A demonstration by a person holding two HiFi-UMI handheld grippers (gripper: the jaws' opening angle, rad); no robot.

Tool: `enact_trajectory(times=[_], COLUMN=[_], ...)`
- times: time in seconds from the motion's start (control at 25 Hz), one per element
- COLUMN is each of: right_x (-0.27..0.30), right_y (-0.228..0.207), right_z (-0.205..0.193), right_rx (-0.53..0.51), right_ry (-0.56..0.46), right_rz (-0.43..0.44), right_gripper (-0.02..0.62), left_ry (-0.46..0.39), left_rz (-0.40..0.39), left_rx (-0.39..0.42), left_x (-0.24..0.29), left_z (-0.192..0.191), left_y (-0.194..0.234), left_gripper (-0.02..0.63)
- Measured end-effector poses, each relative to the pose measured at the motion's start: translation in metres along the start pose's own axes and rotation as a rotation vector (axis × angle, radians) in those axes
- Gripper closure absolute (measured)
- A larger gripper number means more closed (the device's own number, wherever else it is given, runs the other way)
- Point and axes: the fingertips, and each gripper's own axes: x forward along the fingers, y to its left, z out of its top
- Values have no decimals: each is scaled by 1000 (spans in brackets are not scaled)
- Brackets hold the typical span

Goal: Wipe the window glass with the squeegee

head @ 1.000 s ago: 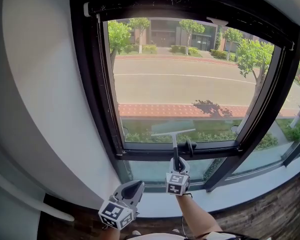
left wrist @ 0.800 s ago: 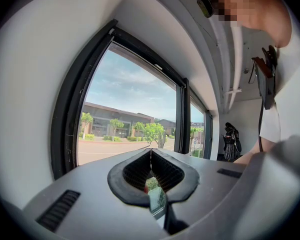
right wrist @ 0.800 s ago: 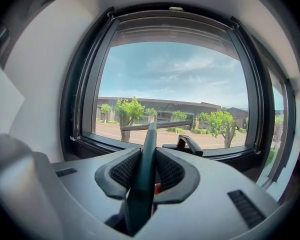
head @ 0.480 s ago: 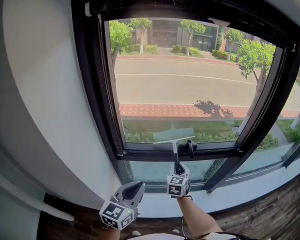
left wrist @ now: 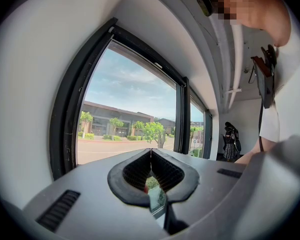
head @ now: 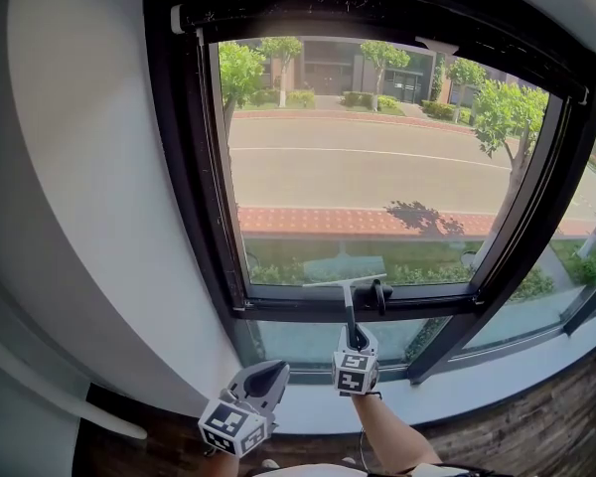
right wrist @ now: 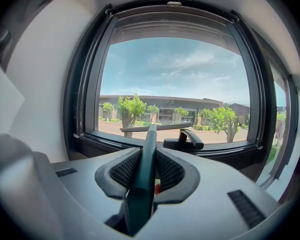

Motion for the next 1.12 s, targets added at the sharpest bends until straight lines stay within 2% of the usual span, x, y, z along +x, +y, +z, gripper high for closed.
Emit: enact_trajectory(times=[0.24,0.72,0.92,1.12], right_x=[-34,-106,-106,-92], right_y=[9,28,42,55], right_z=[65,311,385,432], right_rx=[4,-35,-55,-59], right_ry=[-173,-741,-840,-864], right_rz=[25,73,56,48], right_gripper=[497,497,497,497], left_ry=[0,-15,-28,-35], left_rz=[6,19,24,33], left_rx=[-2,-6,-8,-10], left_x=[1,0,-2,-4], left_z=[-1,2,5,6], left_y=[4,15,21,30], left_gripper=[588,588,588,588])
